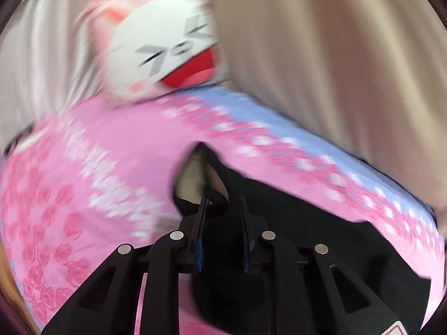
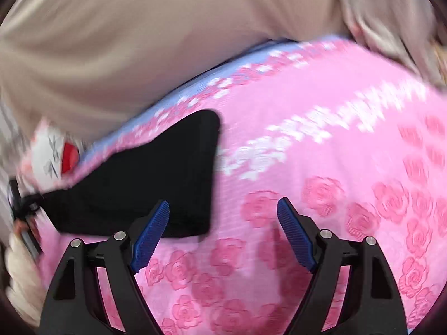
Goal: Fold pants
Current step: 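Grasp the folded trousers' edge with the left gripper and fold it over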
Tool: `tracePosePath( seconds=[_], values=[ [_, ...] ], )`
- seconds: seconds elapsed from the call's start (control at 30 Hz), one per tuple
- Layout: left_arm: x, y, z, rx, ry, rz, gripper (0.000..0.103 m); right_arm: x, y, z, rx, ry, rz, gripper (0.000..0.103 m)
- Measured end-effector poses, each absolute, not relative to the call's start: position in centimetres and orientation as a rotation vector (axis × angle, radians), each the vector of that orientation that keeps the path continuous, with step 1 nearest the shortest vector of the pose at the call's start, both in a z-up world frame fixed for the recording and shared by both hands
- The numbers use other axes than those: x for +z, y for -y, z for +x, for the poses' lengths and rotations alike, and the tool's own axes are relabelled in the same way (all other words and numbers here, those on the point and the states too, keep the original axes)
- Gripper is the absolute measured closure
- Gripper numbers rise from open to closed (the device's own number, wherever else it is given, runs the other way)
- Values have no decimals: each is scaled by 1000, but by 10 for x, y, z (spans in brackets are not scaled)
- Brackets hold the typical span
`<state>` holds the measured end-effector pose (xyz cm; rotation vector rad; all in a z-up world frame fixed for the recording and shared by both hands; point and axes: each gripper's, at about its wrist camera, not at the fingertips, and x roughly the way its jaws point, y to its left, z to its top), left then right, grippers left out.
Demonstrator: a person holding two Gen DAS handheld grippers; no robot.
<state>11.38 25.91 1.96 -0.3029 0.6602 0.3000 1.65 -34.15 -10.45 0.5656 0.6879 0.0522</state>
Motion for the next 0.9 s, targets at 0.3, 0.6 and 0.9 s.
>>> tracePosePath(
  seconds=[0.3,0.6,0.9],
  values=[
    [61,-76,118,-25,-597,-21,87,-118,360,27,85,-691,677,22],
    [17,85,108,-334,-701,152,87,-121,362,24,121,-671,701,22],
    [-21,147,88,-391,-756,231,86,-120,360,25,133,-671,698,21]
  ],
)
